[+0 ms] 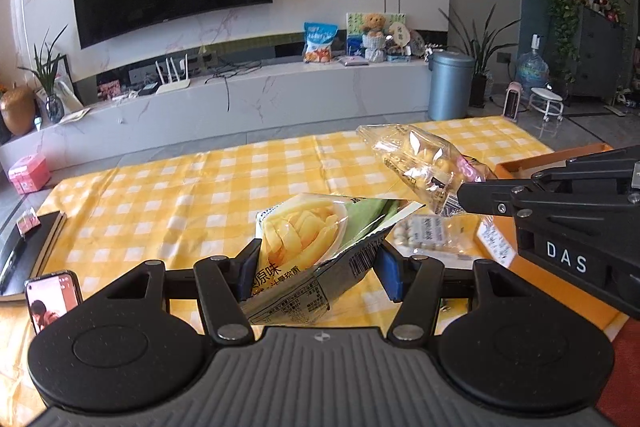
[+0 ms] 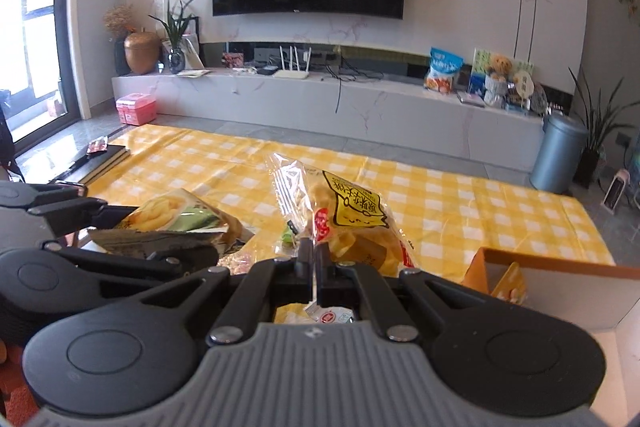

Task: Organize snacks
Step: 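Lift both bags and carry them over the open box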

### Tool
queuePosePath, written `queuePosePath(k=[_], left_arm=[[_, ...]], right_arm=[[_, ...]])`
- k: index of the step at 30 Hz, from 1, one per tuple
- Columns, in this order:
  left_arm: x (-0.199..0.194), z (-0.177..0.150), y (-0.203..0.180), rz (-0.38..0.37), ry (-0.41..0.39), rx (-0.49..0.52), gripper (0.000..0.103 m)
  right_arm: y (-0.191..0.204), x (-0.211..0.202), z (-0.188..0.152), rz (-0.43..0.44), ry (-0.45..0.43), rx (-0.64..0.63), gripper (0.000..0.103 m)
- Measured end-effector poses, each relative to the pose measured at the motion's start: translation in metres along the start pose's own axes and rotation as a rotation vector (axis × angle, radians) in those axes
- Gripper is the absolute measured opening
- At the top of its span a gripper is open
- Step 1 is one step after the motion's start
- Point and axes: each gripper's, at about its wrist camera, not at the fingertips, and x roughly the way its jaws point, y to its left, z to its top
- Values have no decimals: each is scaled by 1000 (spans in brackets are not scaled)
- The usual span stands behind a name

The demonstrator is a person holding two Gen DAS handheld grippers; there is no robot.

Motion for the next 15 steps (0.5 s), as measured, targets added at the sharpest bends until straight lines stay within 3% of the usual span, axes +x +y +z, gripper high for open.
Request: queuePosePath(k=[9,15], left_arm=[[-31,18,-26,-62,-93,59,67],[-37,32,-51,-164,-136,108,67]], right_arm=[[-17,-64,6,-43,-91,-112,0],[-41,-95,6,-97,-107,-147,0]])
